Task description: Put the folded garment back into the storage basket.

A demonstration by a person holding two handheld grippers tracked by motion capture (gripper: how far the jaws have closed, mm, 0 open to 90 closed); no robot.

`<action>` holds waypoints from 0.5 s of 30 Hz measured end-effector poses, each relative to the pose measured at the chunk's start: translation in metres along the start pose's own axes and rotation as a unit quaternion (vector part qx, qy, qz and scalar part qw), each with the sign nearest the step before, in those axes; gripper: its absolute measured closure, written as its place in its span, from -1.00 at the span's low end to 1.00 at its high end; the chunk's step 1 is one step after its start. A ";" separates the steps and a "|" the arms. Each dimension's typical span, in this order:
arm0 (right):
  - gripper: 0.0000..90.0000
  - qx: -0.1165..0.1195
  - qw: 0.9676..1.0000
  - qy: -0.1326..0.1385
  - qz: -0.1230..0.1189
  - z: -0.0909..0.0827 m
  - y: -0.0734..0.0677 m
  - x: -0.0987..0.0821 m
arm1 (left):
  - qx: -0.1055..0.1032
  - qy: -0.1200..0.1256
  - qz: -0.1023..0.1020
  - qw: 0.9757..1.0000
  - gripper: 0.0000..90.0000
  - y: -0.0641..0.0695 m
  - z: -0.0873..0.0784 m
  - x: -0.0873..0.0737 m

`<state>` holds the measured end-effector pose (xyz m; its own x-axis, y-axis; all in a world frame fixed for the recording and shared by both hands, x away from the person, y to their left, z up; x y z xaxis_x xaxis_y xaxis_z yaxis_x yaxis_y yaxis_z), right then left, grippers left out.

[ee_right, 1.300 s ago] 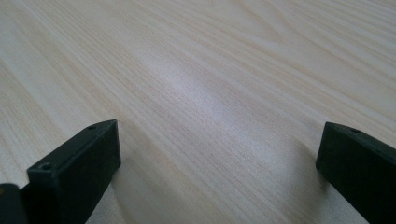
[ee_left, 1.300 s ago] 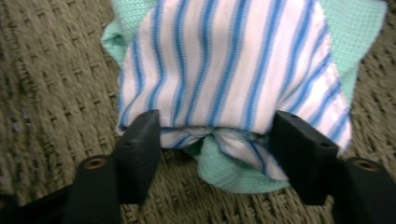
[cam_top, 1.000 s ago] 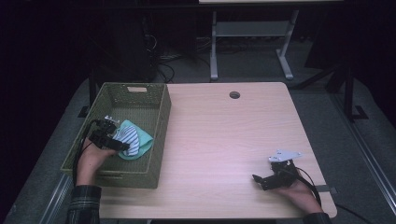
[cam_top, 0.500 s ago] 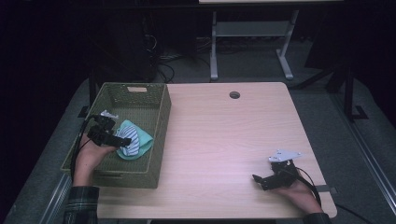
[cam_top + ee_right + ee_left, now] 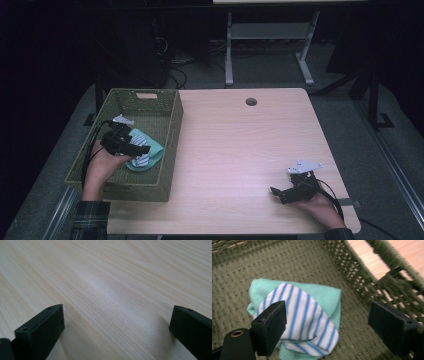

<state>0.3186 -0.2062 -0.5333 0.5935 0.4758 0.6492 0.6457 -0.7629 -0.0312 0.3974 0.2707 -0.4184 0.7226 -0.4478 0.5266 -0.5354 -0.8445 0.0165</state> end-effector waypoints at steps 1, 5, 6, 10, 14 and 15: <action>-1.00 0.000 1.000 0.000 0.000 0.000 0.000 0.000 | -0.001 0.001 -0.001 1.000 -0.67 0.002 0.000 0.001; -1.00 0.000 1.000 0.000 0.000 0.000 0.000 0.000 | -0.008 0.010 0.008 1.000 -0.67 0.015 -0.001 0.008; -1.00 0.000 1.000 0.000 0.000 0.000 0.000 0.000 | -0.012 0.013 0.009 1.000 -0.67 0.019 -0.001 0.010; -1.00 0.000 1.000 0.000 0.000 0.000 0.000 0.000 | -0.025 0.020 0.022 0.999 -0.67 0.035 -0.001 0.018; -1.00 0.000 1.000 0.001 0.000 0.000 0.000 0.000 | -0.019 0.031 0.037 0.999 -0.66 0.047 -0.005 0.026; -1.00 0.000 1.000 0.000 0.000 0.000 0.000 0.000 | -0.031 0.039 0.038 0.998 -0.66 0.051 -0.007 0.029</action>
<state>0.3187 -0.2062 -0.5333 0.5930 0.4757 0.6497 0.6460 -0.7627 -0.0312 0.3874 0.2167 -0.3964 0.6449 -0.4831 0.5922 -0.6149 -0.7882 0.0266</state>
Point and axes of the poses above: each handheld gripper's, and its own axes: z roughly forward along the jaws, x roughly out of its top, y roughly to its right, the point moved 7 cm from there along z, roughly forward along the jaws, and after that the axes turned 4 degrees about -y, right-handed, at the moved point
